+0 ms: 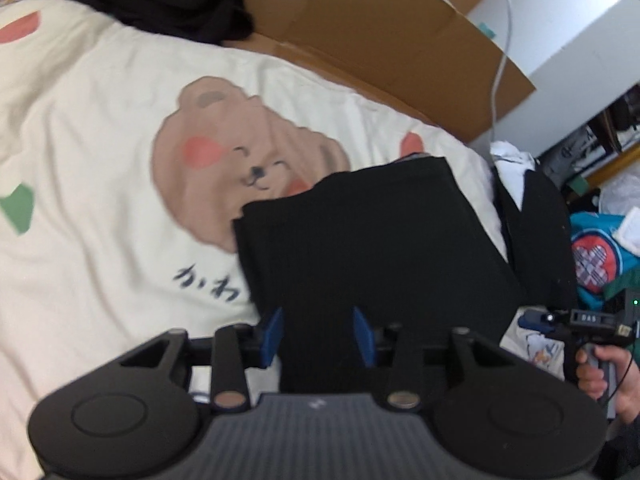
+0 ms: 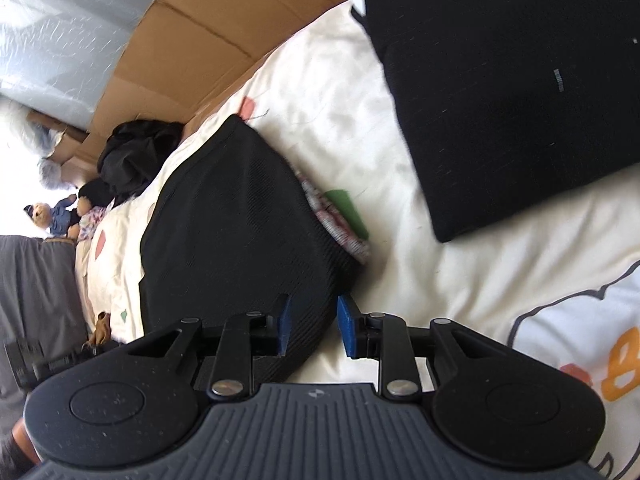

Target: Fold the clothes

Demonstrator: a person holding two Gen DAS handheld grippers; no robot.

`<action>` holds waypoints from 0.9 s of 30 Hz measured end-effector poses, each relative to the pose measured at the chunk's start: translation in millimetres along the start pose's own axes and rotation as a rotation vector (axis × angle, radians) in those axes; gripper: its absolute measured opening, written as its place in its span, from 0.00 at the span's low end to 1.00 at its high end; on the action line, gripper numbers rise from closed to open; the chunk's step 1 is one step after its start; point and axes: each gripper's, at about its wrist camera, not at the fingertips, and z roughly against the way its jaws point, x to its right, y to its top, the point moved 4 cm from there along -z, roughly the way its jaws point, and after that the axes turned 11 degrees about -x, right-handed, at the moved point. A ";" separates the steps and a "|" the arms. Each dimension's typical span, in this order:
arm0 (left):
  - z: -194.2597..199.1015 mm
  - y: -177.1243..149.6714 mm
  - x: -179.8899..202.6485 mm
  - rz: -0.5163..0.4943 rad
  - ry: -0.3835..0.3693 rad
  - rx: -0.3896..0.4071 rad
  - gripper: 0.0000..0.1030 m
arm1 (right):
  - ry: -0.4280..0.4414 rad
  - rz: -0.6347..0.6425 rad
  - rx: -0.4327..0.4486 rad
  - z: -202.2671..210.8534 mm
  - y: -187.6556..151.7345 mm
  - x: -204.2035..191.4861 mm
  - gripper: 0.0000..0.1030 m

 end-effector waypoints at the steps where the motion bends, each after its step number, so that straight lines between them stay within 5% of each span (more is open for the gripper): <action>1: -3.6 2.7 3.8 -0.011 0.009 -0.003 0.43 | 0.003 0.000 0.003 0.4 -0.2 -0.3 0.35; 7: -17.4 43.0 42.5 -0.159 0.021 -0.075 0.44 | 0.013 -0.006 0.046 8.2 1.4 -1.2 0.41; 15: -16.1 116.2 106.8 -0.301 0.038 -0.092 0.61 | -0.004 0.007 0.101 6.7 -1.7 -7.9 0.54; 23: -47.6 144.4 151.7 -0.380 -0.003 -0.154 0.68 | -0.031 -0.003 0.097 6.5 -5.7 -0.1 0.57; 27: -71.1 154.8 162.1 -0.386 0.073 -0.216 0.68 | -0.032 -0.024 0.118 6.7 -5.8 5.0 0.58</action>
